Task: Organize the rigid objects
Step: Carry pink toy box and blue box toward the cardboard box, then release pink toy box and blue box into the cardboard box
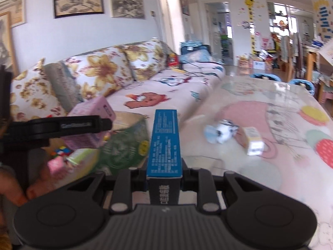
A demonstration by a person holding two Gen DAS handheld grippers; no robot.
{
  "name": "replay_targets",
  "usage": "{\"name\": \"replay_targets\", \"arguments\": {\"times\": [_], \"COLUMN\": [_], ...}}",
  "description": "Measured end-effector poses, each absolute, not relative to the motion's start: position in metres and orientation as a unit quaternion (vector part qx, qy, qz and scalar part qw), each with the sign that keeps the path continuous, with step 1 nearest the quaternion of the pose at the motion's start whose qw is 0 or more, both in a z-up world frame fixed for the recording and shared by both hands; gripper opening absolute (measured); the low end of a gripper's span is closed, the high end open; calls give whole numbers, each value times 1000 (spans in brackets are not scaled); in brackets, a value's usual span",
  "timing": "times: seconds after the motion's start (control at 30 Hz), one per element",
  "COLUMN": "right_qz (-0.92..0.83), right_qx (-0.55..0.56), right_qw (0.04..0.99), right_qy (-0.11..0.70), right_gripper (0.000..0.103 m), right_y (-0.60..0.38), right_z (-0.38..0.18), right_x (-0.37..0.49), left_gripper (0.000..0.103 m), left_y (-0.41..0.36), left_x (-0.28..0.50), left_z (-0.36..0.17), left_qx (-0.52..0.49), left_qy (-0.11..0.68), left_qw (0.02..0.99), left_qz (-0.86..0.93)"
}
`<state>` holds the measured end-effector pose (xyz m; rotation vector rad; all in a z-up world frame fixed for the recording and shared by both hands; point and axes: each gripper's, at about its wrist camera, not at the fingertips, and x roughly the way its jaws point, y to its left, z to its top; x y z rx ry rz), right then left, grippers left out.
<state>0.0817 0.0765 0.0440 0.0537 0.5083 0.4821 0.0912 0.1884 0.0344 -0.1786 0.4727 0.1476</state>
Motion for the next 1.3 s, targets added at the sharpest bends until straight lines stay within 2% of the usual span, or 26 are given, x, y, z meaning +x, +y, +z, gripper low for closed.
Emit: {"name": "replay_targets", "arguments": {"times": [0.37,0.8,0.9,0.97,1.1,1.17,1.3], "right_qz": [350,402,413,409,408,402,403], "right_qx": [49,59,42,29,21,18,30], "right_qw": [895,855,849,854,858,863,863], "right_qy": [271,323,327,321,311,306,304], "right_gripper": [23,23,31,49,53,62,63], "right_y": [157,202,206,207,201,197,191], "right_z": [52,34,32,33,35,36,35], "right_x": [87,84,78,73,68,66,66], "left_gripper": [89,89,91,99,102,103,103], "left_y": [238,257,259,260,258,259,261], "left_x": [89,78,77,79,80,80,77], "left_z": [31,41,42,42,43,42,43], "left_qx": [-124,-178,-182,-179,-171,-169,-184], "left_qy": [230,251,248,247,241,242,230], "left_qw": [935,910,908,910,914,914,918], "left_qz": [239,279,283,280,277,279,266]}}
